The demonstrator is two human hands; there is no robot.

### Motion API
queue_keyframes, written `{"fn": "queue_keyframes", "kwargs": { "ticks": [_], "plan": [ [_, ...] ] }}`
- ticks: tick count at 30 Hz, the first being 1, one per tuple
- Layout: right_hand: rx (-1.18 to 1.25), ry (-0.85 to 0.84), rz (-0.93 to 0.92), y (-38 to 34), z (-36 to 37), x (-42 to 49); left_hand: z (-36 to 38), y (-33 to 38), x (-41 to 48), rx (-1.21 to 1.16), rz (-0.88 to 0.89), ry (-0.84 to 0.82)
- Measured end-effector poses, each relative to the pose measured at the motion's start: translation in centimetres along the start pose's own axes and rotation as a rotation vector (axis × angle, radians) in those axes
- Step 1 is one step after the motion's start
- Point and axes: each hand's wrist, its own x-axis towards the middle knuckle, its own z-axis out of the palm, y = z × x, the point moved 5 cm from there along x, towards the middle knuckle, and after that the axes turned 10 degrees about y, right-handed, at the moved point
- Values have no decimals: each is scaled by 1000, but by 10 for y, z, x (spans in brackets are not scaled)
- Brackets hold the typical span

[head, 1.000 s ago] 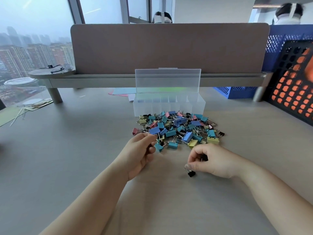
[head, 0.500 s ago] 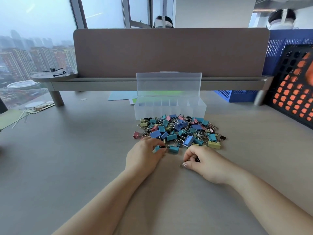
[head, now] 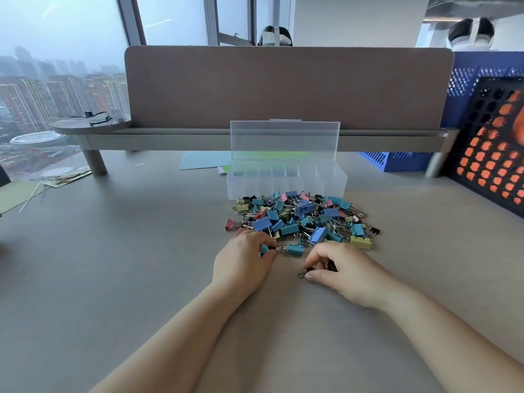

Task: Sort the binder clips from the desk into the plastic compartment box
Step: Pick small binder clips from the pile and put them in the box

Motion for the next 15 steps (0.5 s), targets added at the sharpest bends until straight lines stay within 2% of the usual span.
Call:
{"fn": "queue_keyframes", "kwargs": {
  "ticks": [3,5,9,11,15],
  "plan": [
    [-68,14,-4,-3,3,0,-1,-3,1,-94,-11,25],
    [-69,12,18,-3,3,0,-3,-5,3,-268,-53,54],
    [20,-16,69,-8,2,3,-12,-14,6,-674,-331,44],
    [248,-14,152,-13,2,11,-12,-21,9,-928,-556,-12],
    [885,-55,347,-24,8,39,-7,-30,14,-1389,-961,-88]
  ]
}}
